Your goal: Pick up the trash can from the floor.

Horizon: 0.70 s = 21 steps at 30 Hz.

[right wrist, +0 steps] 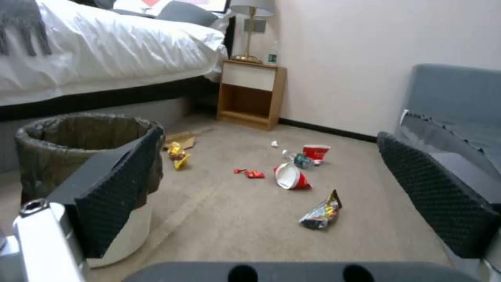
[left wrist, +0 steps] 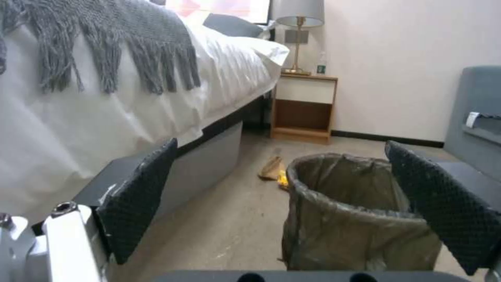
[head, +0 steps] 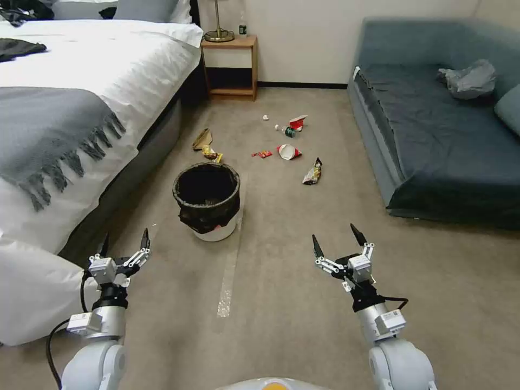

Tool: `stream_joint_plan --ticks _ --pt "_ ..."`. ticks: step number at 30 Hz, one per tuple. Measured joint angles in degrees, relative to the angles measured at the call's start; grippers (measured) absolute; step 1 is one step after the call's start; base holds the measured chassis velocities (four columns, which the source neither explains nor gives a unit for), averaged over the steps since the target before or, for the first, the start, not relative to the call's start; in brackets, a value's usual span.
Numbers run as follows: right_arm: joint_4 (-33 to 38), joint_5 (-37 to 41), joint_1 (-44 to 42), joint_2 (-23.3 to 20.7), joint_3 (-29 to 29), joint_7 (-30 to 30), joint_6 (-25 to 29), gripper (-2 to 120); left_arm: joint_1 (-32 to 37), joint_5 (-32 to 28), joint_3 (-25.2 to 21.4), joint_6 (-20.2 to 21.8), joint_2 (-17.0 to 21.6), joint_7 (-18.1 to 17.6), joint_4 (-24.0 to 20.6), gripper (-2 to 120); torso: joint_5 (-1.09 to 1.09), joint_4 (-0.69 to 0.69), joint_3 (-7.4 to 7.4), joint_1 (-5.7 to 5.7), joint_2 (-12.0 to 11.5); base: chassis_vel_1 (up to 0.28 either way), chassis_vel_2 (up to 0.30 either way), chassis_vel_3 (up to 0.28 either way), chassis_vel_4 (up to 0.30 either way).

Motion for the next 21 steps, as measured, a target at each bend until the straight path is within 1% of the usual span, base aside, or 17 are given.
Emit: stream_joint_plan --ticks 21 --pt "-0.2 -0.3 0.1 0.1 -0.3 -0.6 -0.1 100 -0.3 0.3 0.0 0.5 0.1 -0.8 0.3 99 0.00 0.00 0.00 0.00 0.0 -0.067 0.059 0.065 -0.060"
